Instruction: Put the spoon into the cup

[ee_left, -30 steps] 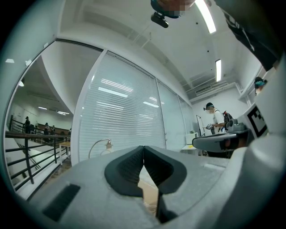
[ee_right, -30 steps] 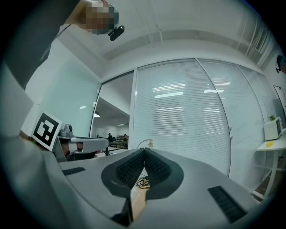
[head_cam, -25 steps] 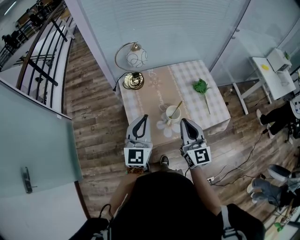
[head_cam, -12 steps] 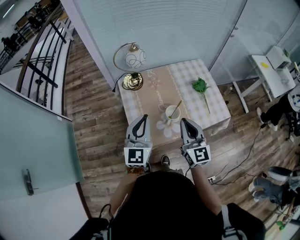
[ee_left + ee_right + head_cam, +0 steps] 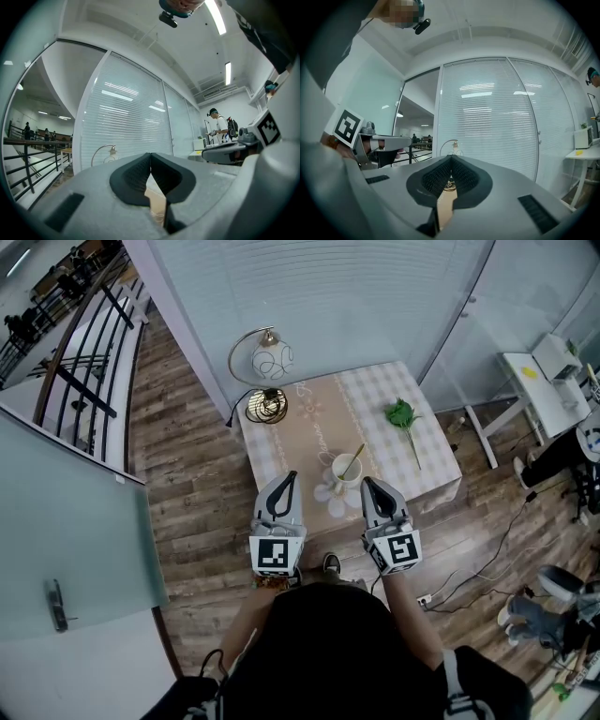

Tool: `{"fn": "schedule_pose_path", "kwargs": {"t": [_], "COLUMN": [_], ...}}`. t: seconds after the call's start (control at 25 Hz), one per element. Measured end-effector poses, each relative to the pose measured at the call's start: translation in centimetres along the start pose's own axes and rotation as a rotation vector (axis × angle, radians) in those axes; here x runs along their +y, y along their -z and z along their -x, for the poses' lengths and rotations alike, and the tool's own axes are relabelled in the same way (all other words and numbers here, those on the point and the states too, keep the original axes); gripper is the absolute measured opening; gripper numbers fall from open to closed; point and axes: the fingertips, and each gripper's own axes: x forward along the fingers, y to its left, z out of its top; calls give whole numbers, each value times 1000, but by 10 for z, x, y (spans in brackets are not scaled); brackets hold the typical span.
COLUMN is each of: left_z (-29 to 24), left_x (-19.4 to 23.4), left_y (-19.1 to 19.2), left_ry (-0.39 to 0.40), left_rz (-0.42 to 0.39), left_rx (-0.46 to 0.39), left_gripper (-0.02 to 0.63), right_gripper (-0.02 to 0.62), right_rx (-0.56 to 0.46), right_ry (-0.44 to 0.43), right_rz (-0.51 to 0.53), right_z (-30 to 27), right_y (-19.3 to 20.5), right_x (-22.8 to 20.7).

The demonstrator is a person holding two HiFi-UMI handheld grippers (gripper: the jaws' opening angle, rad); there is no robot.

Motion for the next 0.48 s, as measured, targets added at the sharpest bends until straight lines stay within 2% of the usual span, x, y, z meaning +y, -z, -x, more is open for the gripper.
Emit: {"fn": "schedule_pose_path", "kwargs": {"t": [0.48], "left_z": [9], "left_x": [7], "left_y": [0], "left_ry": [18], "left_rz": [-12], "left_rx": [-6], "left_gripper": [17], "right_gripper": [6], "right_rx": [8], "right_ry": [29], "right_rz": [-31], "right_z": [1], "right_y": [0], "right_x": [12]}}
